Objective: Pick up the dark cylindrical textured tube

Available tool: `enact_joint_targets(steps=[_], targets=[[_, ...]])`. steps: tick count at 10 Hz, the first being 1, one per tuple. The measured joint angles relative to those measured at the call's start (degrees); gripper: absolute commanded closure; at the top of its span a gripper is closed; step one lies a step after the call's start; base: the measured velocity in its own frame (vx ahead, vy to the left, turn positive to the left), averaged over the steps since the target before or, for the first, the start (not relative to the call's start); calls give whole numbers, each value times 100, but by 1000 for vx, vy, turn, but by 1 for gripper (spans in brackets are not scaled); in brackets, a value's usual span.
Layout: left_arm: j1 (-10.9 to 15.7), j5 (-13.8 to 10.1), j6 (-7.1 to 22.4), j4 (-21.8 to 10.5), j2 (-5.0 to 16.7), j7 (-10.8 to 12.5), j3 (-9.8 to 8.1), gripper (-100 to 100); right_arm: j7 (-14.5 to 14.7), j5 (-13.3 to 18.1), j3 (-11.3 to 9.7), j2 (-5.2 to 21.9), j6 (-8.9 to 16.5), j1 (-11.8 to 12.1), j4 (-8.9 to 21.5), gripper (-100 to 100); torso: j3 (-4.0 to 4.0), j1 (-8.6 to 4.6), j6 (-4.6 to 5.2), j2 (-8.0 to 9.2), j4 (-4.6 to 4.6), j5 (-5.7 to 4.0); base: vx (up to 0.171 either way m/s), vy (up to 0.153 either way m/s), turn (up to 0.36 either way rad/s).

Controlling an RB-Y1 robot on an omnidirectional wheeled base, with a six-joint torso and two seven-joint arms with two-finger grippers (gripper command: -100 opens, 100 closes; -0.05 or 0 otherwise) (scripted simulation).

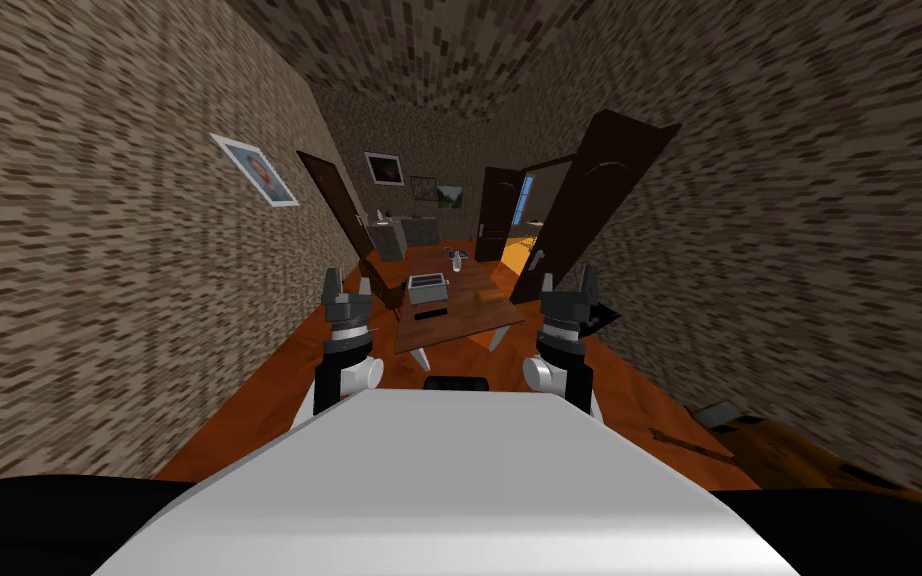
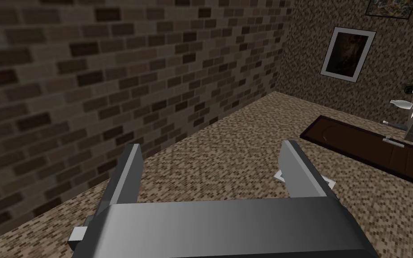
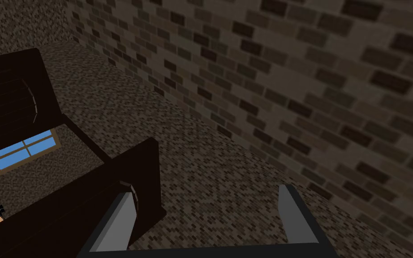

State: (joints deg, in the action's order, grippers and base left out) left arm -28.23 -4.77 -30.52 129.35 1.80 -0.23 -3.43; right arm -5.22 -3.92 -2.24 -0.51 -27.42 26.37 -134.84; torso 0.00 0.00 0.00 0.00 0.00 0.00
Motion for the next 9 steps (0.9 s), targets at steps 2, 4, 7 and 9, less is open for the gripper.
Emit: enact_joint_targets(steps=[2,4,7,9], targets=[[83,0,182,-119,122,77,-35,-100,0,0,-1,0,0,-1,0,0,1,-12,2,2,0,-2,-12,-41,-119],[186,4,409,-305,237,184,-75,-100,0,0,-1,0,0,-1,0,0,2,-17,2,3,1,-4,-6,-37,-89],[326,-12,789,-484,370,335,-163,-100,0,0,-1,0,0,0,0,0,0,-14,2,0,0,-3,-1,-35,-96],[455,-12,1066,-589,424,413,-208,-100,0,0,-1,0,0,0,0,0,0,-14,2,0,0,-3,-2,-49,-164]])
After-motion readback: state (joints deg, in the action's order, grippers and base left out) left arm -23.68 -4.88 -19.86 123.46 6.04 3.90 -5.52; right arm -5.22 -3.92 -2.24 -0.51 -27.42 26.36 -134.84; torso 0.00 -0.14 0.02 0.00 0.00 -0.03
